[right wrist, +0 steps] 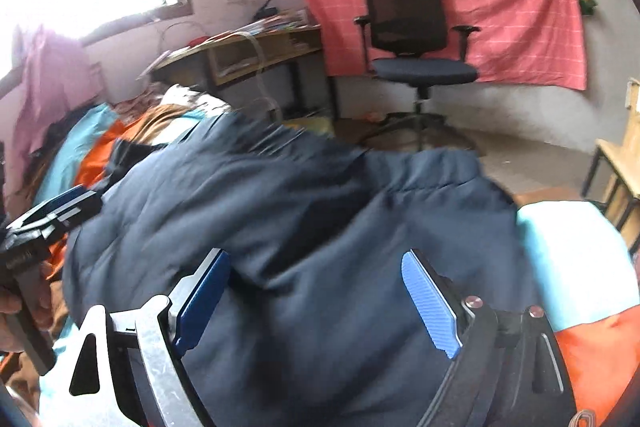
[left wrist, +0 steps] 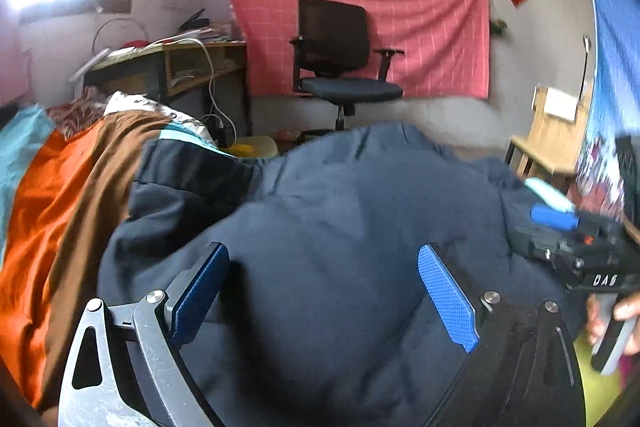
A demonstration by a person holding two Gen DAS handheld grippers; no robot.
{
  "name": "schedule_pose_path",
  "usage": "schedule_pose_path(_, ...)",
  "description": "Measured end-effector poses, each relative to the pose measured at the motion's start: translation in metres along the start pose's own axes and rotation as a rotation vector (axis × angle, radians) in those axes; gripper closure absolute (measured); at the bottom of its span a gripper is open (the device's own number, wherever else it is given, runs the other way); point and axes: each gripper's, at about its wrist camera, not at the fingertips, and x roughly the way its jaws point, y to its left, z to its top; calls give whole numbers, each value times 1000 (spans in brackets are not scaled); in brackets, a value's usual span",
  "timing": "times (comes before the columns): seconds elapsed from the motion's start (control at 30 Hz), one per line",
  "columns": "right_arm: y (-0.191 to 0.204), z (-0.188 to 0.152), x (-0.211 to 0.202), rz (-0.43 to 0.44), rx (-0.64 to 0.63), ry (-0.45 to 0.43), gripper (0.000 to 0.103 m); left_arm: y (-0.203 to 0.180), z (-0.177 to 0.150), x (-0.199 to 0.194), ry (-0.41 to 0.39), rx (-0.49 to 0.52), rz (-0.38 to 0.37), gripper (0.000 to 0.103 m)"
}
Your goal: Fold large clothes
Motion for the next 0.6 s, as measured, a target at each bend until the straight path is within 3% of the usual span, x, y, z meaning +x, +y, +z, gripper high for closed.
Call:
schedule_pose_path(0.1, 10, 4, 13, -14, -31, -11, 14, -4, 3, 17, -7, -9, 46, 1)
schedule_pose_path(0.37, 0, 39, 62, -39, -47, 14, 13, 28, 37, 78, 88, -92, 228, 1)
schedule_pose_path(0.47, -6, 47, 81, -53, -52, 39, 14, 49, 38, 99, 136, -142, 233, 1)
schedule_pose_path(0.6, -14, 53, 101, -77, -53, 53, 14, 63, 37, 111, 130, -129, 245, 1)
